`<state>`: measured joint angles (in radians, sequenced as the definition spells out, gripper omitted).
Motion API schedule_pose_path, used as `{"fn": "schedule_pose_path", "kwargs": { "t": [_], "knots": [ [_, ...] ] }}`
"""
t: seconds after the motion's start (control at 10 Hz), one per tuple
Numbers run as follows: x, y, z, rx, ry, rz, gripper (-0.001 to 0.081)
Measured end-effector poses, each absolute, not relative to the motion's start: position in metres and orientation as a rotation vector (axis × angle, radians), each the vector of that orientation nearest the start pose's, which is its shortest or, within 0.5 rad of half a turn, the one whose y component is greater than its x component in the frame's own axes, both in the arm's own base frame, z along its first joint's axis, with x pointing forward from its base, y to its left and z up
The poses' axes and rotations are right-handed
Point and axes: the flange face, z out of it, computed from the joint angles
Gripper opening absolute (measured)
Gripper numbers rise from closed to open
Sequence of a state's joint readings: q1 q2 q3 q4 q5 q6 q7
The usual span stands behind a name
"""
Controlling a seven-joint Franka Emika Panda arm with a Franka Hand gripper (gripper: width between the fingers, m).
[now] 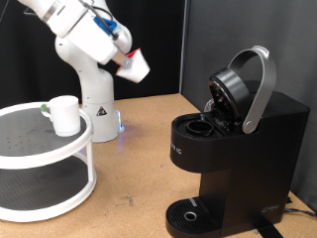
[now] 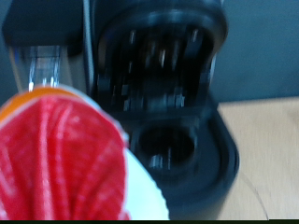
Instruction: Make a cup of coffee with the keurig machine
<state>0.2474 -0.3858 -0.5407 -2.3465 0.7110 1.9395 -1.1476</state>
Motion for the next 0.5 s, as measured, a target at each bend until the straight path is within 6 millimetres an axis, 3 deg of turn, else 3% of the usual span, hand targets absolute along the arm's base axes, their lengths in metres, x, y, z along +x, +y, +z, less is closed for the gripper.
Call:
{"fn": "schedule_pose_path", "kwargs": {
  "t": [0.2,0.5],
  "knots": [
    [0.442,-0.080,0.488,-2.201,-0.723,-0.571,0.0068],
    [0.465,-0.049,0.488,-2.206,-0.797,-0.507,0.0068]
  ]
}}
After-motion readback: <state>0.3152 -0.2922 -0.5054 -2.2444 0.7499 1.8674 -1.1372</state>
